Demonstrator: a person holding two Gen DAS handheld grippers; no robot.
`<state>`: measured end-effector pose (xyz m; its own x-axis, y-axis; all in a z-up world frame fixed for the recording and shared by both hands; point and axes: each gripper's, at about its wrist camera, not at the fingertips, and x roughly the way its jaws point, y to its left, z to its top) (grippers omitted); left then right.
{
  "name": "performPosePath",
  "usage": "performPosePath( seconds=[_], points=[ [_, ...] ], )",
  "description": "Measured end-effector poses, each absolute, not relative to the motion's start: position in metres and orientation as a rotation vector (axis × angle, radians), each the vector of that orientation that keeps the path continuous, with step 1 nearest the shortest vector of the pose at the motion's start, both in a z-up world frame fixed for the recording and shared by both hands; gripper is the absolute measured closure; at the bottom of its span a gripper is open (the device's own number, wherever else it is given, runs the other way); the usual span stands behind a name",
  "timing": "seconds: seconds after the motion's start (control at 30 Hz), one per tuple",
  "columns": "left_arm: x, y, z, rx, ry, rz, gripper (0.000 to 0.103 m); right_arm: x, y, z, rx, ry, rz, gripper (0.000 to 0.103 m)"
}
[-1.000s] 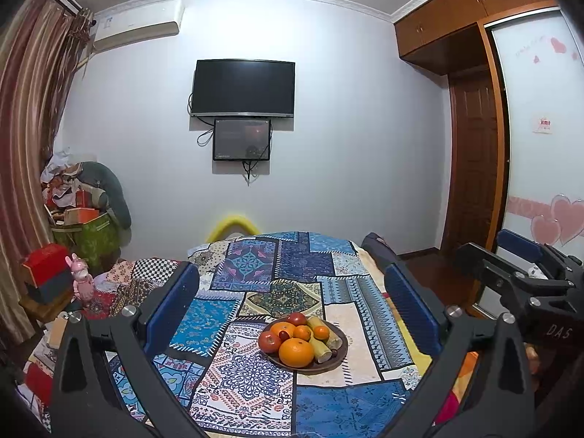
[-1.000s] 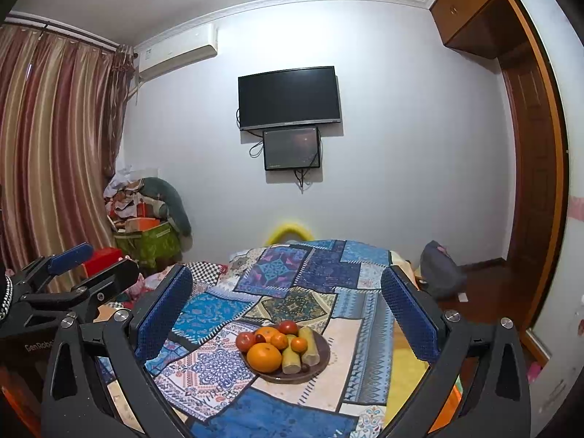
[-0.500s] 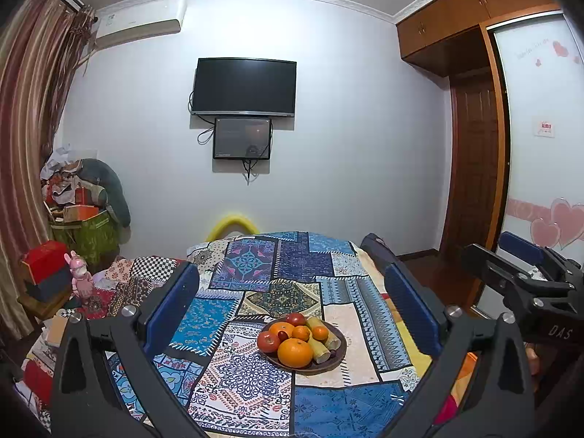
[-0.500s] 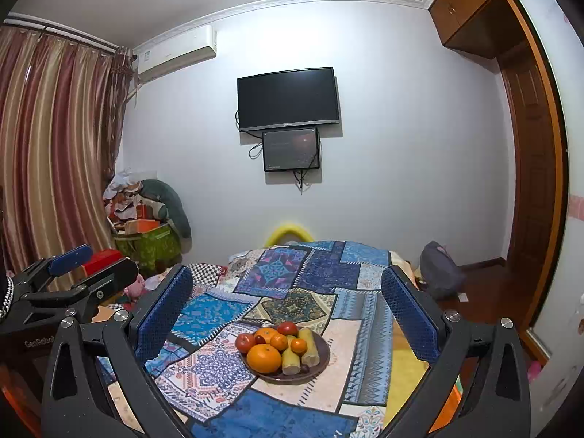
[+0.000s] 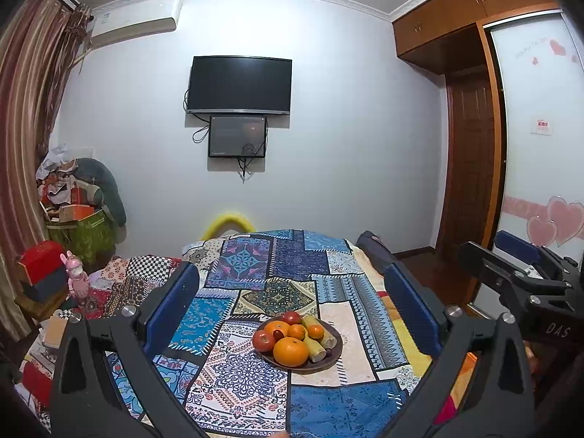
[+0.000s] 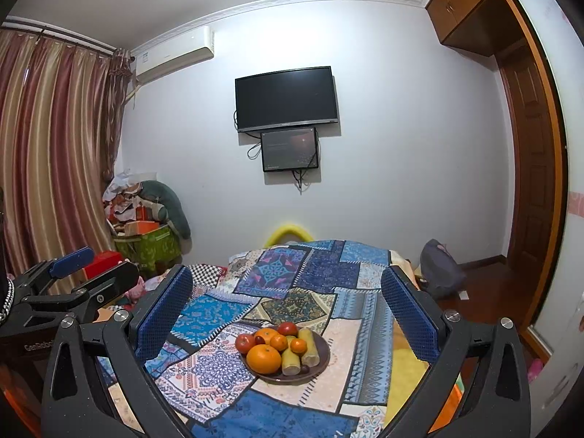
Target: Organize fruits
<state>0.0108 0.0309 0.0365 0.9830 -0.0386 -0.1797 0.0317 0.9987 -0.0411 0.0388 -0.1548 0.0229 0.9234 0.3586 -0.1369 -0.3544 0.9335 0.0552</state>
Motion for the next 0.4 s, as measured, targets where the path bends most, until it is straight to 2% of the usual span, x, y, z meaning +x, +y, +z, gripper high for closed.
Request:
performPosePath(
  seconds=[0.4],
  points=[
    [0.0125,0.0287,0.0353,-0.048,0.19,-0.031,0.0,0.0398,-0.1529,0.022,0.032,0.153,0.367,0.0]
  ],
)
